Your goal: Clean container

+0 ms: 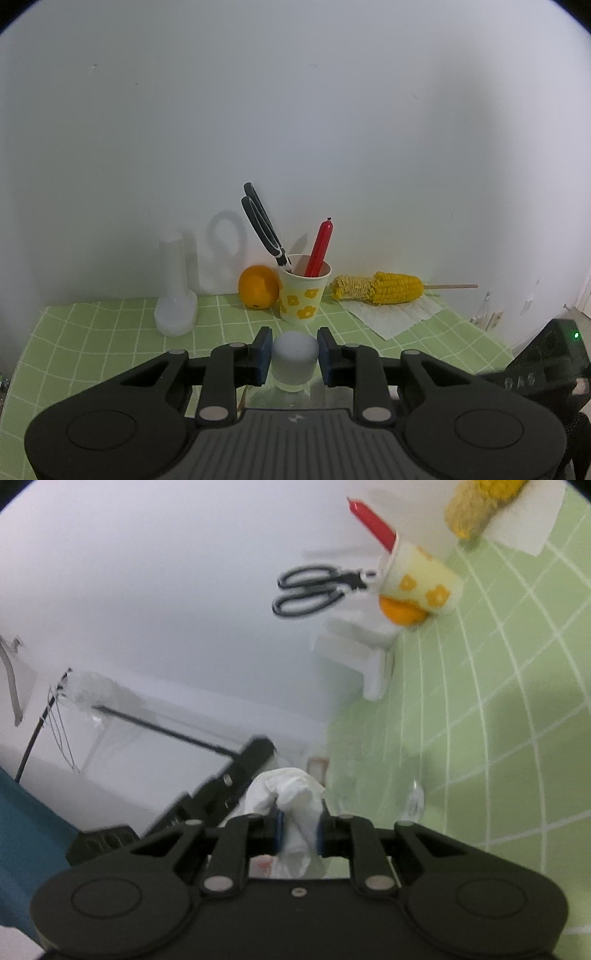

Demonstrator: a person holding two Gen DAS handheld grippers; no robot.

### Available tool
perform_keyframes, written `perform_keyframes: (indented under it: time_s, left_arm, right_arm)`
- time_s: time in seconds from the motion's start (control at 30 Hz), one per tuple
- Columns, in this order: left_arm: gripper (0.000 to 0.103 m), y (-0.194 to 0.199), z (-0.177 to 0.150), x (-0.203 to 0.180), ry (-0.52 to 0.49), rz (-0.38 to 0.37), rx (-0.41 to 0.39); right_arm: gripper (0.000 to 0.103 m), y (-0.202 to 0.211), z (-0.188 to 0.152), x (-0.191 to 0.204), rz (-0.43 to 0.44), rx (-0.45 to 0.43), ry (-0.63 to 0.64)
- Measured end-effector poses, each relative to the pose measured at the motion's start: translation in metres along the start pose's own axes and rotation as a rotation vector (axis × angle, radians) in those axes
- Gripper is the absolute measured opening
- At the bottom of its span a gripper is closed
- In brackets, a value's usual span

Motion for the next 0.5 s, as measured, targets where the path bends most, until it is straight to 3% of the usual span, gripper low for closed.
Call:
perform_keyframes:
  time_s: [0.23, 0.5]
  left_arm:
    - [0.028, 0.001, 0.000, 0.000, 0.009, 0.002, -0.001]
    - [0.028, 0.001, 0.000, 0.000, 0.021, 0.005, -0.005]
  right_arm:
    - [0.016, -0.001, 0.013, 0.003, -0.091, -0.037, 0.100]
    - [0.016, -0.002, -0.001, -0.034, -0.220, 0.005, 0.077]
Point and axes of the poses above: each gripper's, at about its wrist camera, not at the fingertips, and y roughly against the way its jaws point, x to its left, z to its top, the point moved 10 cm from there along -y, roughly the way its jaws point, and after that the axes turned 8 degrees about y, right-handed, at the moved point
